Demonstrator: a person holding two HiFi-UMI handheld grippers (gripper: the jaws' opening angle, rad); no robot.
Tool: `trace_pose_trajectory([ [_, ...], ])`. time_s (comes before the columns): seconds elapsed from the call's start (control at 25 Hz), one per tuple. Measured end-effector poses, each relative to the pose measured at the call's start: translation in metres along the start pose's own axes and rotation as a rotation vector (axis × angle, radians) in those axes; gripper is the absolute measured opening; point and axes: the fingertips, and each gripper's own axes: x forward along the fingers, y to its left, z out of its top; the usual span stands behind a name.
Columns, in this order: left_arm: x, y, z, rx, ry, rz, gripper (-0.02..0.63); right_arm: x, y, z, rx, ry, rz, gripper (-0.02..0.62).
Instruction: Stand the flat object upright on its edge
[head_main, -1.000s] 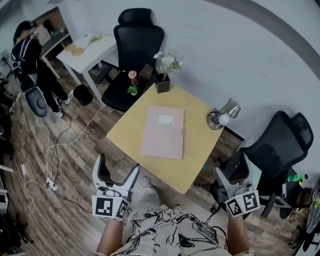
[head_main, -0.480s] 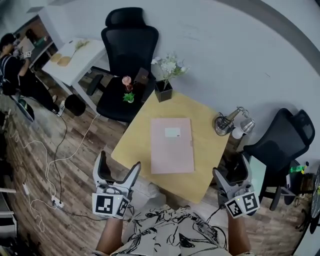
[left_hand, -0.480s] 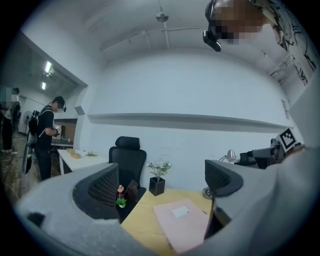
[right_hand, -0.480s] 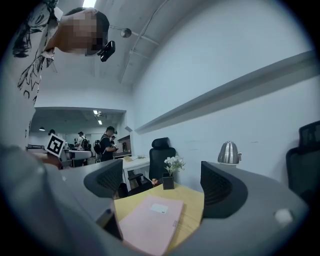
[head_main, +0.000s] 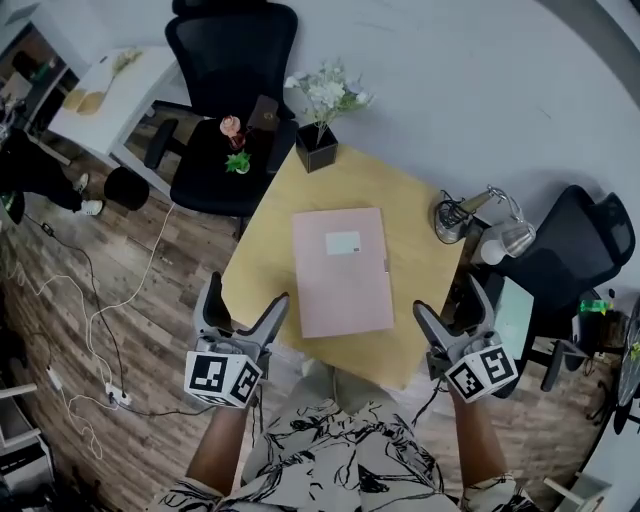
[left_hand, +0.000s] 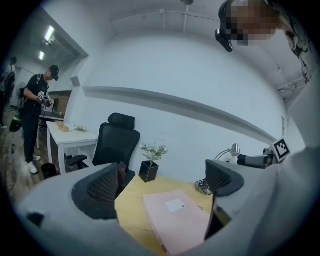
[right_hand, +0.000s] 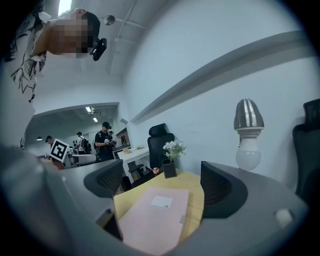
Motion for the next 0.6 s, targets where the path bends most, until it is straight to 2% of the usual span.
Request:
trace_pose_trajectory([
  [0.24,0.050,0.028,-0.025,-0.054,0.030,0.047,0.535,0.062,-0.036,-0.024,0.008,0.066,0.019,0.482],
  [0.4,0.085,0.042,-0.056,-0.112,0.098,0.067,0.535,0.098,-0.064,-0.052,0.037,0.123,0.019,0.482],
  [0.6,0.120,0.045,-0.100,-0.190,0.205,0.040,0.537,0.134,-0.085,-0.090,0.067,0.203,0.033,0.482],
])
